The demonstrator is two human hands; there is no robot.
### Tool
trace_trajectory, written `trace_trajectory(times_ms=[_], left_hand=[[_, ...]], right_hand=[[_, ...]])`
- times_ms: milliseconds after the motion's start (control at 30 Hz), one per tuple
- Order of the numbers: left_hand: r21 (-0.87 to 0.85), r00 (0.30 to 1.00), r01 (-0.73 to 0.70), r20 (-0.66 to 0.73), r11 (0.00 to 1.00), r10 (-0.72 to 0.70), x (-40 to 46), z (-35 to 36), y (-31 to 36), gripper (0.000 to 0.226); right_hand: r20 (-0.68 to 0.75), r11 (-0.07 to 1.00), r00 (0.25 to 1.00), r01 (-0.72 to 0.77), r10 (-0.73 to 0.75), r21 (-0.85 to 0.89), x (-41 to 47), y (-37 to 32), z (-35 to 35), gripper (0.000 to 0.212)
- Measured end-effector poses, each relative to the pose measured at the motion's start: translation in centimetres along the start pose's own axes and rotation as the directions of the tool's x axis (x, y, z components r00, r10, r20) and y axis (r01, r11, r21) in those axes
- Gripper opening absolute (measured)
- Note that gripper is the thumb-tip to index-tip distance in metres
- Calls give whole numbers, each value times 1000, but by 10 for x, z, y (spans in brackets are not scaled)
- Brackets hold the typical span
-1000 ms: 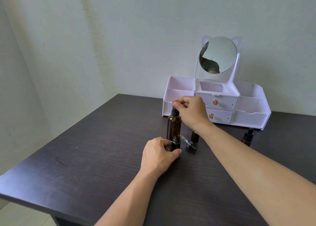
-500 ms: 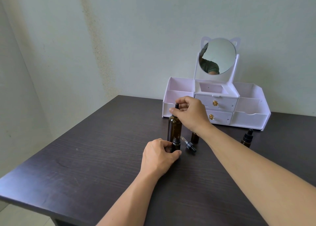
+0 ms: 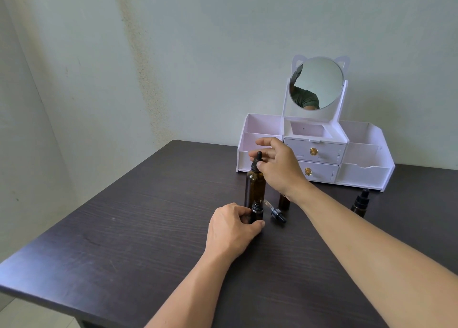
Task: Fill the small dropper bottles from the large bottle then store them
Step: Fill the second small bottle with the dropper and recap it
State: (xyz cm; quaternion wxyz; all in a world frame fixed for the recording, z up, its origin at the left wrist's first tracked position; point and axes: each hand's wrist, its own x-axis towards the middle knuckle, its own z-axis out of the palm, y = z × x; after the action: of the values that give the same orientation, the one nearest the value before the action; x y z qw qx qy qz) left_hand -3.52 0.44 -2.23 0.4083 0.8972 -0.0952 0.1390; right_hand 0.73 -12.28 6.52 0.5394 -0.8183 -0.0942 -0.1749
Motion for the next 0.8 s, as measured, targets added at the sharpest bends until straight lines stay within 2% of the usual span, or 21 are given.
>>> trace_trajectory(times_ms=[133, 233, 533, 667, 800], left_hand=[[3, 1000, 4, 6, 1000, -4, 0, 0, 0, 35], [2, 1000, 4, 9, 1000, -4, 0, -1, 0, 36], [-10, 1000, 16, 8, 1000, -16, 0, -1, 1, 29], [-6, 1000, 12, 8, 1000, -12, -1, -1, 1, 34], [2, 1000, 14, 13, 1000, -14, -1, -1, 1, 35]], right_hand=[[-49, 987, 998, 34, -42, -156, 0, 0, -1, 48], [-70, 980, 995, 53, -67, -193, 1, -1, -1, 46], [-46, 998, 997, 61, -62, -18, 7, -7, -8, 34], [-97, 995, 991, 92, -96, -44, 9, -5, -8, 15], [-139, 994, 985, 97, -103, -45, 9, -4, -9, 8]])
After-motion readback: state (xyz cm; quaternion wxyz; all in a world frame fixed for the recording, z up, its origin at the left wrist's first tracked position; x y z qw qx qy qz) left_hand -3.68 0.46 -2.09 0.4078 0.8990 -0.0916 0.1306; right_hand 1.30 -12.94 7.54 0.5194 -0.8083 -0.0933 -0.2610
